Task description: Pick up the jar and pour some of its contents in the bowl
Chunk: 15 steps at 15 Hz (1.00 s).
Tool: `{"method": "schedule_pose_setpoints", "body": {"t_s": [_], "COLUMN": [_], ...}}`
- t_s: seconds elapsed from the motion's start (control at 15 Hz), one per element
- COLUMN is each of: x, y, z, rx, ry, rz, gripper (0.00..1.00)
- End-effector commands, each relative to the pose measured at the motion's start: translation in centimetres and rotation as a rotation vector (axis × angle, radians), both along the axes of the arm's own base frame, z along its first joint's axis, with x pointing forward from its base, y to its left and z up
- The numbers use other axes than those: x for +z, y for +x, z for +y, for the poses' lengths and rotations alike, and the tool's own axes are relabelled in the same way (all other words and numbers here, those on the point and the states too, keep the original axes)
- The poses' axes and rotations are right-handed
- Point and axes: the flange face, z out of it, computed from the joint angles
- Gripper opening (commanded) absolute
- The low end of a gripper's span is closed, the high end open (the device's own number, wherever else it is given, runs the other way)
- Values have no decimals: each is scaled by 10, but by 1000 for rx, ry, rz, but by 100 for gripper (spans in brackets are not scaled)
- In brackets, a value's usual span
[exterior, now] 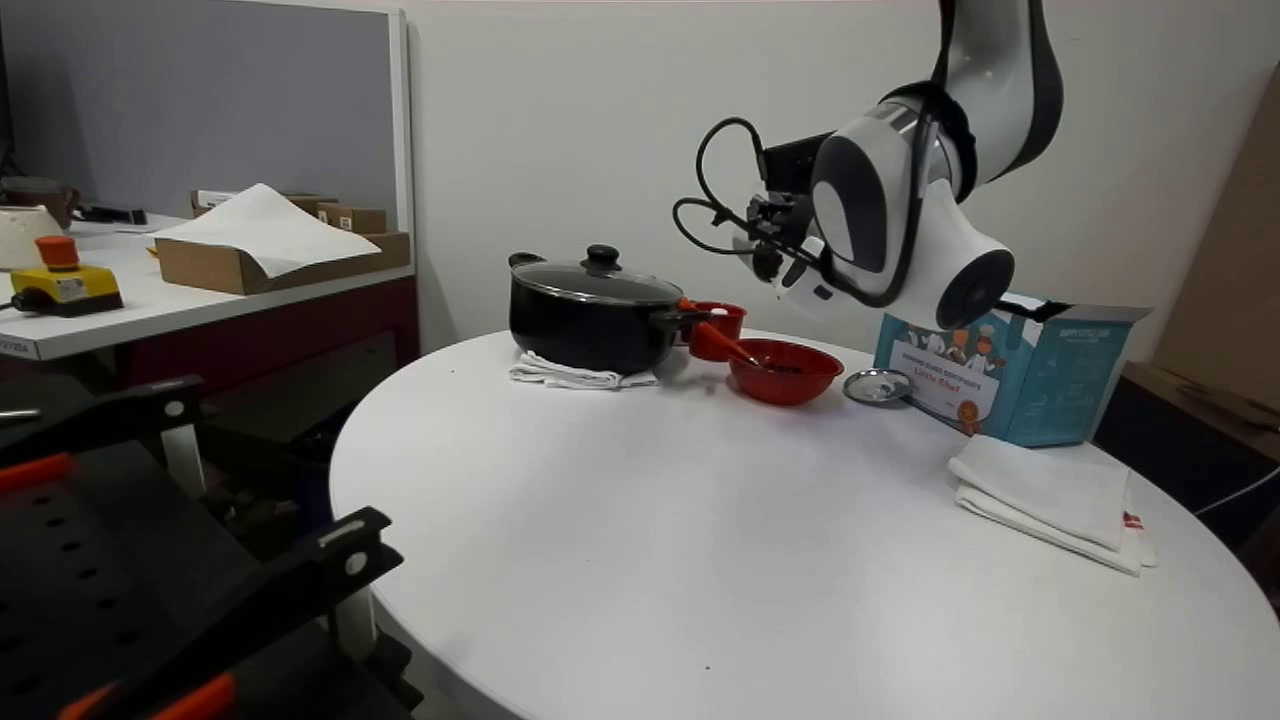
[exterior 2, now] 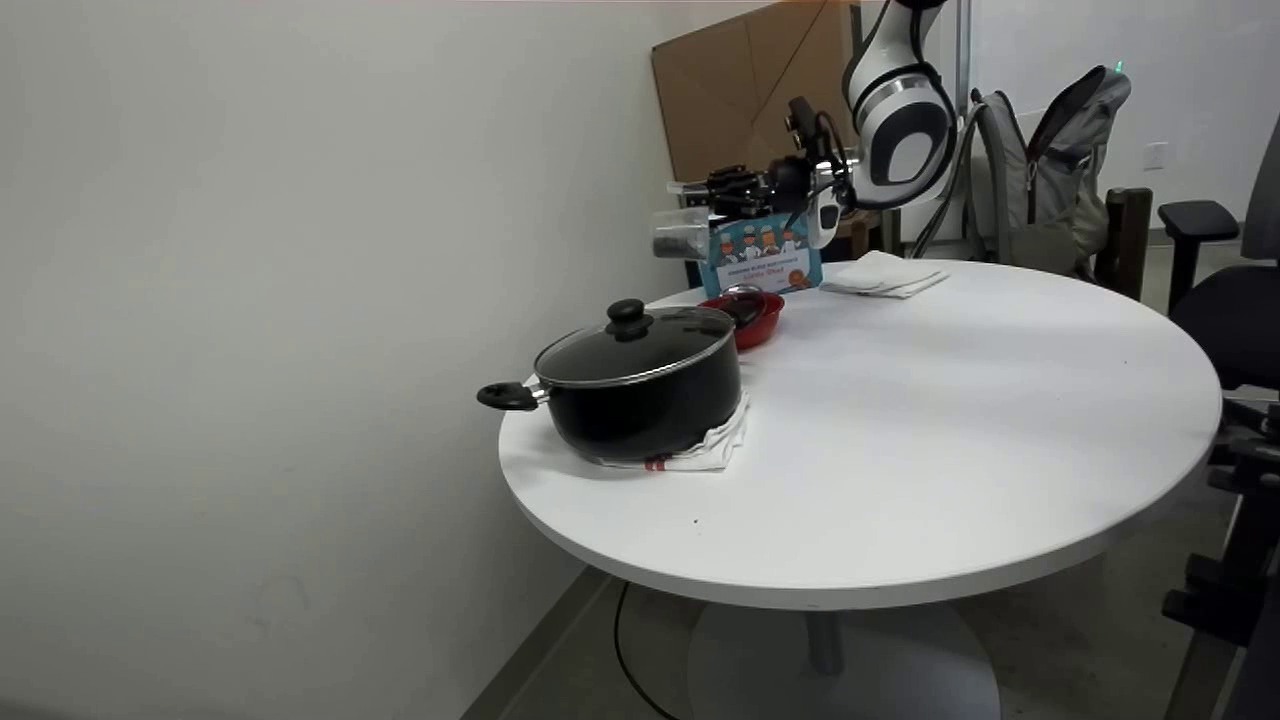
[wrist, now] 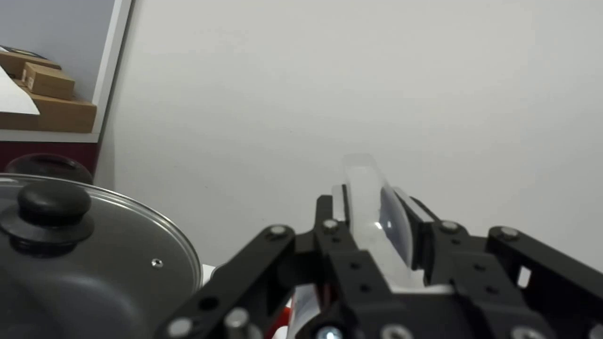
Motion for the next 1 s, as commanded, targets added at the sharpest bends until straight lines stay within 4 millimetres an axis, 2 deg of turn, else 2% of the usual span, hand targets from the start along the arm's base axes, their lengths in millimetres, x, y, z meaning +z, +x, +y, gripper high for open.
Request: {"method": "schedule_pose_setpoints", "body": {"t_s": [0.0, 0.6, 0.93], "x": [6, 6, 14], "y": [-2, -2, -3], "z": [-3, -4, -10], "rx": [-19, -31, -20], "ry": [21, 42, -4], "rz": [-40, -57, -35], "gripper": [13, 13, 13]}}
